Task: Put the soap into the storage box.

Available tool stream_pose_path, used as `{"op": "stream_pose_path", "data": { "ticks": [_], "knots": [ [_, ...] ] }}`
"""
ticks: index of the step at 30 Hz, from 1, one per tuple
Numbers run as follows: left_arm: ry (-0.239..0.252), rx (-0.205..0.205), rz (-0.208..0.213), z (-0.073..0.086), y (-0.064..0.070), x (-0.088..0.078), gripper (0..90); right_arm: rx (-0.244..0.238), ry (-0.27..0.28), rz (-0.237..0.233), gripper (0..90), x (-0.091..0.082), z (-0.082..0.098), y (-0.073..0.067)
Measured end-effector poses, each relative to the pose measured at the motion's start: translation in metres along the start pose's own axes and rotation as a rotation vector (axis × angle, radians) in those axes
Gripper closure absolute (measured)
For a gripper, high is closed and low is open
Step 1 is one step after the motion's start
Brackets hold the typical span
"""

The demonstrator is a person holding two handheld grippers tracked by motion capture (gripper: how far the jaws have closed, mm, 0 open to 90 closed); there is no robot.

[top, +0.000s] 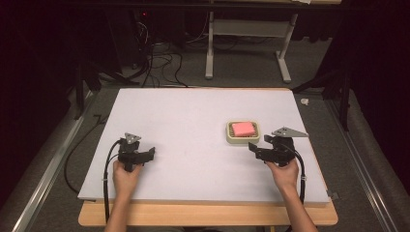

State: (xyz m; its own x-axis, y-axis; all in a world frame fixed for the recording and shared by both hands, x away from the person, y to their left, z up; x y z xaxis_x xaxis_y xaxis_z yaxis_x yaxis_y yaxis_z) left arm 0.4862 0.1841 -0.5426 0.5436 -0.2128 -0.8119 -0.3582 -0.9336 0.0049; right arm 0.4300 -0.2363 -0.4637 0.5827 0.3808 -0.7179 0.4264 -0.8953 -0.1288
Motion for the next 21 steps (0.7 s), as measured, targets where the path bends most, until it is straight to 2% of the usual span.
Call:
{"op": "stream_pose_path", "data": {
  "ticks": [13,21],
  "knots": [
    [0.0,0.0,0.0,0.0,0.0,0.0,22.4,0.011,-0.025,-0.021,25.7,0.015,0.018,-0.005],
    [0.0,0.0,0.0,0.0,0.0,0.0,22.4,0.015,-0.06,-0.008,26.0,0.03,0.03,-0.004]
  ]
}}
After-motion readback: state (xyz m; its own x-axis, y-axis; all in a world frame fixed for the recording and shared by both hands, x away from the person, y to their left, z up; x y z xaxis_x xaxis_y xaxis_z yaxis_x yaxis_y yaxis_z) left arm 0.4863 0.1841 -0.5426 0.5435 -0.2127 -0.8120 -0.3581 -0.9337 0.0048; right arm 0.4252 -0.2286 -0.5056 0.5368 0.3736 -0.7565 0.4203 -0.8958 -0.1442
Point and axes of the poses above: each handheld gripper's, and its own axes: x roughly forward along the jaws, z roughly out of its underside, y roughly to its right, the point moved 8 cm from there along x, roughly forward along the jaws, and after that the axes turned 12 degrees about -y, right-handed, at the moved point
